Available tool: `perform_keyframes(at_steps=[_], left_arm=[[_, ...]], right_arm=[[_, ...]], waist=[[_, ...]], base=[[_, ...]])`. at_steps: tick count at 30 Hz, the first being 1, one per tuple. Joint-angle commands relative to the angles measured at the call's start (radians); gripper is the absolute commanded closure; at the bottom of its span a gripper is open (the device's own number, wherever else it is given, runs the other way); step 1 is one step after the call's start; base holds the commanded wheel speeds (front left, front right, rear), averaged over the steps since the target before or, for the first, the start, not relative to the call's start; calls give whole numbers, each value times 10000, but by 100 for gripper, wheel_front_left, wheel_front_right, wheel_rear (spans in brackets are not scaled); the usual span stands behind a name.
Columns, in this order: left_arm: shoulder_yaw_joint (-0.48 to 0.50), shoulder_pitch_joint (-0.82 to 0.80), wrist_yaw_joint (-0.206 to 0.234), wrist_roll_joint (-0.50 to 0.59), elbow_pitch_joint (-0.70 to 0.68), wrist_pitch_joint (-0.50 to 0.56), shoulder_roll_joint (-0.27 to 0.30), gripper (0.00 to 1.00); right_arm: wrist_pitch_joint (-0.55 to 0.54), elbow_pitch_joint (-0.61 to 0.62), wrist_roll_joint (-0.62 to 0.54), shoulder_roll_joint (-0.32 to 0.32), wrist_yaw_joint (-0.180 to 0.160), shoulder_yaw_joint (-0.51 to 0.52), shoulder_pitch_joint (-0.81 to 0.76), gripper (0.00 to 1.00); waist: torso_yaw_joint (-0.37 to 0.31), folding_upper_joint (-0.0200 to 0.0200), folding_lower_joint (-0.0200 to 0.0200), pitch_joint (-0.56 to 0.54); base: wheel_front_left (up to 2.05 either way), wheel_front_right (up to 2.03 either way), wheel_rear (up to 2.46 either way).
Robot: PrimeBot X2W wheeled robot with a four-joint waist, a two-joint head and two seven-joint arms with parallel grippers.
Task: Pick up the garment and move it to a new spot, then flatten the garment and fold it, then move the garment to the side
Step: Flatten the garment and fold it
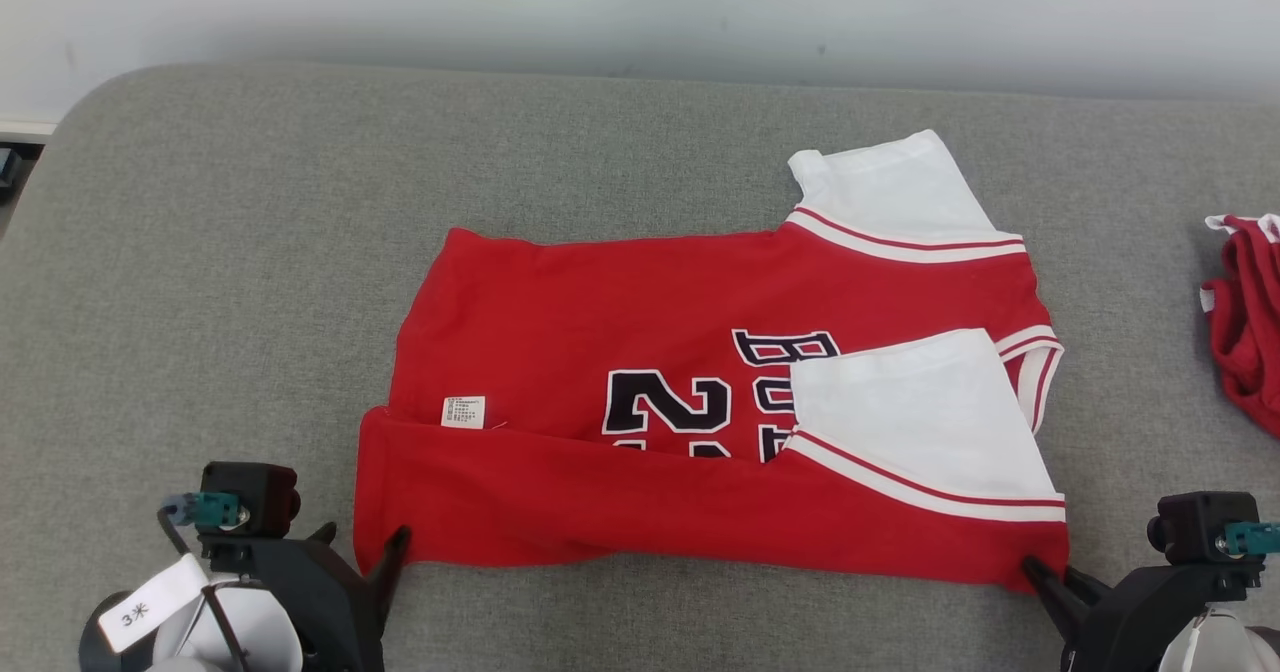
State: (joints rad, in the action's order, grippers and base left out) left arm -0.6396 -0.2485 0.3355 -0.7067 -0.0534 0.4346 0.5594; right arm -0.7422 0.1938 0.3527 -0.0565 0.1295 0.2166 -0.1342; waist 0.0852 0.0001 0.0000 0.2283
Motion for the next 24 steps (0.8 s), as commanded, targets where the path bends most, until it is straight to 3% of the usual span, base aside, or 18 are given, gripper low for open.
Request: perform_keyframes(at_steps=[1,3,5,6,8,21,24], left_arm=[[10,-97,26,-92,54,52,37,0],[-44,-162,1,-97,180,147,-20,0],[-75,-242,-57,-157,289,195,-80,4],[-88,-265,-89,-186,344,207,-97,23],[-116,-258,-110,-194,429,182,-141,100],[398,732,-264,-845,-37,-544,83,100],[533,1076,-551,-1172,-209,-776,128,100]], right_arm=[[18,-23,34,-3,19,-11,77,75],[-5,-33,24,-8,19,-44,132,78],[-14,-50,31,-25,19,-78,179,93],[-27,-61,36,-37,19,-87,188,100],[-36,-58,58,-71,19,-104,194,100],[-125,423,925,-350,19,214,-179,100],[-208,644,1103,-394,9,457,-370,100]], waist=[[-7,-1,0,11],[-36,-1,0,39],[-64,-1,0,63],[-76,-1,0,74],[-97,-1,0,90],[11,-1,0,39],[30,-1,0,2]], base=[[0,0,0],[0,0,0],[0,0,0],[0,0,0],[0,0,0],[0,0,0],[0,0,0]])
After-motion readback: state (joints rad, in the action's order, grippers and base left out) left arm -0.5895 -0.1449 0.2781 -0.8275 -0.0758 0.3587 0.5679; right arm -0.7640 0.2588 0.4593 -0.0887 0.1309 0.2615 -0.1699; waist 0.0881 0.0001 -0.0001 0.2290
